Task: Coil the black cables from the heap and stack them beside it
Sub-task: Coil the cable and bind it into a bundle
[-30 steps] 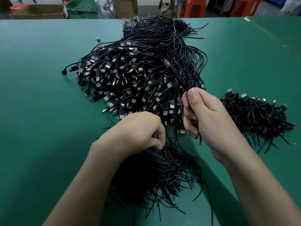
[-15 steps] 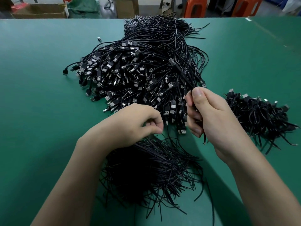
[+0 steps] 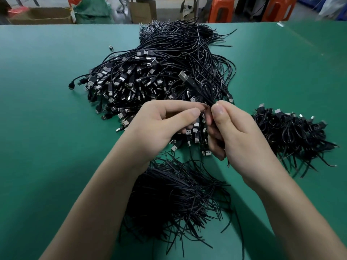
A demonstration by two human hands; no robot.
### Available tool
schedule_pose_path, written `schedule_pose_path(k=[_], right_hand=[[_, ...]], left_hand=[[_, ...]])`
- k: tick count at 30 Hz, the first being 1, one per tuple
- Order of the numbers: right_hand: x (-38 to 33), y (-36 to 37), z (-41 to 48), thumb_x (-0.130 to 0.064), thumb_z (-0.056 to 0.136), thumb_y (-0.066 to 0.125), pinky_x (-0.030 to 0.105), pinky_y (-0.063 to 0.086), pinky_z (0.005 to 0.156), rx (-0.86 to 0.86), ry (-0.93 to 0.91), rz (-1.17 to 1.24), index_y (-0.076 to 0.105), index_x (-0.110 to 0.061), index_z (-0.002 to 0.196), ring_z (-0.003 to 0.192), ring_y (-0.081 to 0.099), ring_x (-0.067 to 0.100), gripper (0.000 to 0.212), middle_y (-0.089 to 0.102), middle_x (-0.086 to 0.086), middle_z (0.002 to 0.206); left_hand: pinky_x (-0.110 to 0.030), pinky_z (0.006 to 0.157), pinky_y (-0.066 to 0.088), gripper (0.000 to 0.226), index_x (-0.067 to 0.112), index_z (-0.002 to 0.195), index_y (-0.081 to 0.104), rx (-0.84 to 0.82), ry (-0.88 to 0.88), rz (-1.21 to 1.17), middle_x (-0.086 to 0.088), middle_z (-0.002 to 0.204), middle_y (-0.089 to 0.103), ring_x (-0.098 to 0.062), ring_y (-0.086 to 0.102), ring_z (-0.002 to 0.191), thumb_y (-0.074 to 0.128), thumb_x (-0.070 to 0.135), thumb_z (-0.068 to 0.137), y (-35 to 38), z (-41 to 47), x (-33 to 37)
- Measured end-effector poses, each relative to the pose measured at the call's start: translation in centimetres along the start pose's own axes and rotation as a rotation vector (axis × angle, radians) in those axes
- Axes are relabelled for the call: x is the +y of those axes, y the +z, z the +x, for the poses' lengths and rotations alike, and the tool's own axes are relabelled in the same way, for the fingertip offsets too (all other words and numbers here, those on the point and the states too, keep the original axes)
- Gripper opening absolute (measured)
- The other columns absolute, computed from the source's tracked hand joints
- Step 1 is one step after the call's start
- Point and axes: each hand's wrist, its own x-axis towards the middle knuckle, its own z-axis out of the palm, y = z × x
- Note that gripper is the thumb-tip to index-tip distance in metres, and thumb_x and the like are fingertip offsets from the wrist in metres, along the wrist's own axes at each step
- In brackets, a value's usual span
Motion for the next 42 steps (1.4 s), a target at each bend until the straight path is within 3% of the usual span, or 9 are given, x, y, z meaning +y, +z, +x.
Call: schedule_pose_path(k=[5, 13, 17, 23, 28, 32, 37, 42], right_hand=[[-0.1, 0.0, 0.0, -0.028, 0.111, 0.035, 0.024, 0.034, 0.042, 0.016, -0.014, -0.058, 0.050, -0.012, 0.082, 0.046, 0.039, 0.011, 0.036, 0.040, -0.010, 0.058], [-0.2, 0.1, -0.1, -0.034, 0.109, 0.036, 0.020, 0.034, 0.043, 0.031, -0.024, -0.004, 0.049, -0.018, 0.079, 0.045, 0.039, 0.011, 0.037, 0.040, -0.011, 0.059], [-0.2, 0.6, -0.2, -0.031, 0.111, 0.036, 0.021, 0.032, 0.041, -0.004, -0.020, 0.039, 0.048, -0.010, 0.083, 0.046, 0.035, 0.013, 0.037, 0.037, -0.010, 0.058], [-0.4, 0.9, -0.4, -0.032, 0.111, 0.036, 0.023, 0.031, 0.041, -0.017, -0.018, 0.013, 0.048, -0.011, 0.082, 0.047, 0.033, 0.011, 0.038, 0.034, -0.010, 0.058], [-0.2, 0.7, -0.3, -0.039, 0.108, 0.037, 0.023, 0.031, 0.045, 0.039, -0.041, -0.079, 0.052, -0.018, 0.081, 0.046, 0.036, 0.007, 0.038, 0.040, -0.013, 0.055], [-0.2, 0.7, -0.2, -0.041, 0.106, 0.037, 0.023, 0.031, 0.047, 0.043, -0.056, -0.063, 0.052, -0.023, 0.079, 0.047, 0.035, 0.004, 0.036, 0.040, -0.015, 0.055], [-0.7, 0.4, -0.3, -0.032, 0.110, 0.038, 0.013, 0.031, 0.045, 0.001, -0.040, 0.009, 0.055, -0.018, 0.079, 0.046, 0.034, 0.002, 0.038, 0.039, -0.016, 0.055], [-0.9, 0.7, -0.5, -0.032, 0.109, 0.038, 0.022, 0.026, 0.045, -0.094, 0.063, 0.233, 0.054, -0.013, 0.078, 0.048, 0.033, 0.010, 0.039, 0.035, -0.011, 0.058]], left_hand=[[-0.017, 0.076, 0.054, 0.018, 0.021, 0.098, 0.084, 0.002, -0.057, -0.190, 0.001, 0.087, 0.077, -0.007, 0.068, 0.084, 0.067, 0.021, 0.090, 0.3, 0.2, -0.3], [-0.021, 0.069, 0.052, 0.041, 0.021, 0.104, 0.083, -0.075, -0.188, -0.452, 0.000, 0.092, 0.077, -0.009, 0.068, 0.084, 0.050, 0.045, 0.097, 0.5, 0.3, -0.4], [-0.016, 0.066, 0.049, 0.020, 0.027, 0.096, 0.085, -0.013, -0.108, -0.338, 0.001, 0.086, 0.077, -0.005, 0.067, 0.079, 0.067, 0.028, 0.086, 0.5, 0.3, -0.8], [-0.010, 0.065, 0.052, 0.015, 0.018, 0.089, 0.081, 0.082, -0.037, -0.328, 0.002, 0.080, 0.078, -0.003, 0.072, 0.074, 0.077, 0.023, 0.076, 1.0, 0.2, -1.1], [-0.010, 0.066, 0.050, 0.016, 0.018, 0.095, 0.082, 0.069, -0.024, -0.332, 0.003, 0.081, 0.075, -0.002, 0.068, 0.076, 0.079, 0.027, 0.083, 1.9, 0.2, -1.4], [-0.018, 0.065, 0.042, 0.015, 0.022, 0.099, 0.082, 0.069, -0.093, -0.357, 0.006, 0.080, 0.069, -0.004, 0.060, 0.078, 0.073, 0.027, 0.089, 2.2, 0.4, -1.8], [-0.016, 0.064, 0.044, 0.010, 0.025, 0.087, 0.081, 0.007, -0.121, -0.488, 0.009, 0.074, 0.065, -0.001, 0.059, 0.072, 0.074, 0.031, 0.083, 2.6, 0.4, -1.5], [-0.025, 0.068, 0.052, 0.025, 0.021, 0.070, 0.069, -0.114, -0.091, -0.534, -0.002, 0.072, 0.060, -0.014, 0.061, 0.070, 0.065, 0.028, 0.094, 2.5, 0.4, -1.4]])
